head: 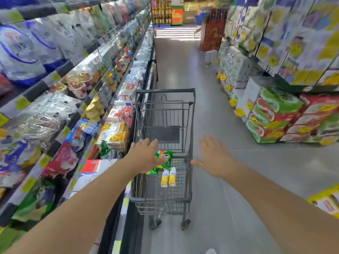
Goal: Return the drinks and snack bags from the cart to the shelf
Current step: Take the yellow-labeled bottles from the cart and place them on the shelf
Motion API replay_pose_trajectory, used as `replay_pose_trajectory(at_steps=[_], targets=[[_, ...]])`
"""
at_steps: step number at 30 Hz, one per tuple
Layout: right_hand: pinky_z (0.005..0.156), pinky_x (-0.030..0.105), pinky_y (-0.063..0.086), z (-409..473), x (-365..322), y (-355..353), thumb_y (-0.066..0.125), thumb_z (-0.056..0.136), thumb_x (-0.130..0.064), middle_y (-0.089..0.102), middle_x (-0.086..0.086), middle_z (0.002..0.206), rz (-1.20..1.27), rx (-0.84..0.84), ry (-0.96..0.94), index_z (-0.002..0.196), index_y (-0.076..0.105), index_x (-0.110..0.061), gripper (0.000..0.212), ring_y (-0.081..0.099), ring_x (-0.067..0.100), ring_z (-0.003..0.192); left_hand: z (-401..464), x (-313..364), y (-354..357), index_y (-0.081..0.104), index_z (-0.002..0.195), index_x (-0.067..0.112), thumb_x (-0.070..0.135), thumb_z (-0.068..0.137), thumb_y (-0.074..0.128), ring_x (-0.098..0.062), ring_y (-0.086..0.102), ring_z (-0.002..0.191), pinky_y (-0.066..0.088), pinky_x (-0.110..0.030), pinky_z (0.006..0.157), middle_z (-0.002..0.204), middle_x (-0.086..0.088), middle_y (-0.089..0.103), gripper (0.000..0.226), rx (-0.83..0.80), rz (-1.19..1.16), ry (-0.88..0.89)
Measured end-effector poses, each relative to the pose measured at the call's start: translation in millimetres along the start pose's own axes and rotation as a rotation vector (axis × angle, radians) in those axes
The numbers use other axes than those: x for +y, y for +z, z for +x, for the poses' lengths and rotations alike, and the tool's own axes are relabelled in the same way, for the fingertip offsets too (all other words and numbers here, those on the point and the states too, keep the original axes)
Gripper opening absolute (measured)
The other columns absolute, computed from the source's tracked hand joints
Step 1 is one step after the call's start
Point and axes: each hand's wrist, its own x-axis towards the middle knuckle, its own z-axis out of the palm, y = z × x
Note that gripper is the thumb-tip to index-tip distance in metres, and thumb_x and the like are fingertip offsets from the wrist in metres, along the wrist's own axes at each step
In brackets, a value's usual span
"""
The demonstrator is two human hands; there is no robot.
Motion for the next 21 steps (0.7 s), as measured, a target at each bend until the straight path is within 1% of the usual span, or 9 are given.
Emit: replay_pose_trajectory(at_steps=[3,6,8,12,13,17,19,21], targets=[[0.123,0.045,0.014,50,15,6,0.047,0.096,-0.057,0.006,0.015,0.165,-0.073,-0.016,-0.025,0.155,0.018,-0.009,0.081,0.007,0.033,0.152,47,-4,1,0.008,0.159,0.014,0.072,0.091,0.036,-0.034,0.014,0.151,0.014,-0.055,0.121,0.164,-0.015,0.017,0.094,-0.009,0.013,-0.03],[0.123,0.045,0.015,101,32,15,0.047,0.097,-0.054,0.007,0.013,0.165,-0.081,-0.059,-0.065,0.157,0.013,-0.009,0.082,0.007,0.032,0.152,96,-12,14,0.014,0.158,0.016,0.073,0.089,0.037,-0.035,0.019,0.148,0.015,-0.056,0.12,0.161,-0.014,0.023,0.092,0.007,0.056,-0.065],[0.122,0.045,0.016,135,40,25,0.046,0.098,-0.052,0.006,0.012,0.165,-0.081,-0.112,-0.094,0.157,0.012,-0.011,0.08,0.007,0.032,0.152,126,-16,25,0.015,0.158,0.017,0.072,0.09,0.038,-0.035,0.018,0.149,0.014,-0.056,0.12,0.161,-0.014,0.023,0.091,-0.03,0.058,-0.106],[0.123,0.047,0.014,203,48,68,0.046,0.097,-0.052,0.008,0.016,0.165,-0.176,-0.168,-0.18,0.157,0.012,-0.007,0.082,0.007,0.034,0.152,180,-26,58,0.013,0.158,0.017,0.069,0.092,0.04,-0.033,0.013,0.151,0.01,-0.054,0.122,0.163,-0.015,0.018,0.089,-0.132,0.021,-0.188],[0.123,0.047,0.015,218,47,82,0.047,0.097,-0.049,0.01,0.017,0.164,-0.181,-0.198,-0.187,0.156,0.013,-0.006,0.081,0.009,0.034,0.152,192,-29,69,0.013,0.158,0.016,0.069,0.092,0.04,-0.033,0.014,0.151,0.012,-0.053,0.121,0.162,-0.015,0.02,0.089,-0.156,0.008,-0.2],[0.115,0.044,0.028,268,36,148,0.053,0.096,-0.035,0.032,0.017,0.154,-0.171,-0.301,-0.193,0.151,0.026,-0.006,0.068,0.031,0.033,0.14,245,-43,134,0.021,0.156,0.013,0.068,0.092,0.04,-0.034,0.031,0.143,0.028,-0.051,0.116,0.153,-0.017,0.036,0.087,-0.28,-0.047,-0.225],[0.111,0.042,0.031,291,31,187,0.053,0.095,-0.029,0.041,0.015,0.146,-0.156,-0.359,-0.18,0.144,0.035,-0.007,0.056,0.038,0.031,0.134,270,-49,173,0.024,0.155,0.011,0.068,0.092,0.041,-0.035,0.034,0.141,0.031,-0.049,0.115,0.152,-0.017,0.037,0.086,-0.358,-0.063,-0.232],[0.105,0.04,0.036,313,29,227,0.054,0.095,-0.024,0.048,0.013,0.138,-0.129,-0.414,-0.134,0.137,0.042,-0.009,0.046,0.045,0.03,0.128,293,-58,217,0.03,0.15,0.012,0.066,0.092,0.044,-0.034,0.039,0.138,0.035,-0.047,0.111,0.149,-0.015,0.041,0.081,-0.413,-0.067,-0.224]])
